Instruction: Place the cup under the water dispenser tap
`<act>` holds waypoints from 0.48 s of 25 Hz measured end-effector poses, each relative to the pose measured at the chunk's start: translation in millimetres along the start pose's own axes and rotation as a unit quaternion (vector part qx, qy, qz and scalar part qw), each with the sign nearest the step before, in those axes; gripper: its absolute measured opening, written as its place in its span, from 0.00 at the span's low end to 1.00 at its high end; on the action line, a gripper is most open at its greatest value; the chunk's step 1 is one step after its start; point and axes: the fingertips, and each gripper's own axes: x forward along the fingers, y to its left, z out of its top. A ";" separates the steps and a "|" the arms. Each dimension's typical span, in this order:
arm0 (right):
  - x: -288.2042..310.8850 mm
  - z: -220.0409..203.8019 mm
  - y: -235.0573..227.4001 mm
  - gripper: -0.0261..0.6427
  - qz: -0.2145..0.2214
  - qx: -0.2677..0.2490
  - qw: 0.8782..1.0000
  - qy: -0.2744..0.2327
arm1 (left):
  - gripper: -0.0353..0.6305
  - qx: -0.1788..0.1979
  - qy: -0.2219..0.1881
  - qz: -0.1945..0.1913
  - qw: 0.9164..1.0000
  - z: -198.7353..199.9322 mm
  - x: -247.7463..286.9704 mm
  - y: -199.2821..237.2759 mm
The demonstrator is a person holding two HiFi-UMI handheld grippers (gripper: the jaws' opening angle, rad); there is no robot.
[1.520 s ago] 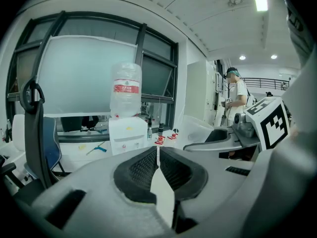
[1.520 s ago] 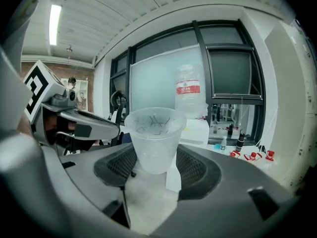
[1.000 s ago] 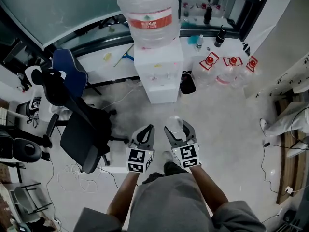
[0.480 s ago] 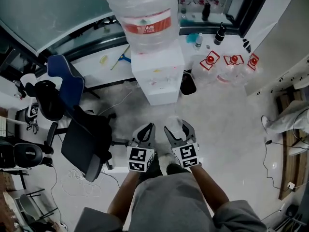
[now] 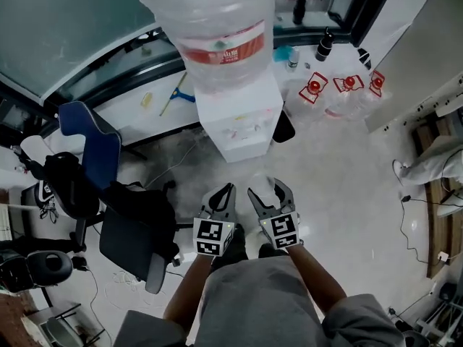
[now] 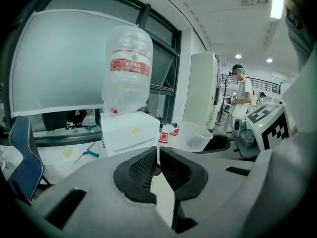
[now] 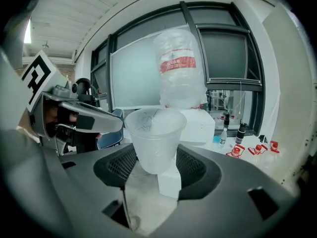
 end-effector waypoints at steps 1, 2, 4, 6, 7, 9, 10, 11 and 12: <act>6.6 0.6 1.0 0.42 -0.005 0.002 1.000 0.002 | 0.07 0.000 0.002 -0.005 1.000 0.0 2.8 6.6; 12.8 0.8 1.9 0.42 -0.010 0.003 1.000 0.005 | 0.07 0.000 0.004 -0.011 1.000 -0.3 5.5 13.0; 24.7 0.3 3.3 0.42 -0.021 0.005 1.000 0.010 | 0.07 -0.001 0.010 -0.023 1.000 -2.1 11.1 25.1; 36.8 -1.8 3.7 0.42 -0.033 0.008 0.999 0.014 | 0.07 -0.001 0.016 -0.036 0.999 -5.6 17.4 36.4; 42.7 -4.1 3.9 0.42 -0.040 0.009 0.999 0.016 | 0.07 -0.001 0.018 -0.043 0.999 -8.7 20.6 41.7; 54.0 -11.2 3.7 0.42 -0.055 0.011 0.998 0.018 | 0.07 -0.001 0.021 -0.057 0.998 -17.3 27.3 51.3; 59.4 -15.1 2.8 0.42 -0.063 0.014 0.998 0.019 | 0.07 -0.001 0.024 -0.063 0.998 -22.1 31.1 55.5; 64.7 -18.9 1.3 0.42 -0.070 0.016 0.997 0.020 | 0.07 -0.001 0.028 -0.068 0.997 -26.7 35.4 59.4; 70.0 -22.8 -0.9 0.42 -0.077 0.019 0.997 0.021 | 0.07 -0.001 0.032 -0.071 0.997 -31.0 39.8 62.8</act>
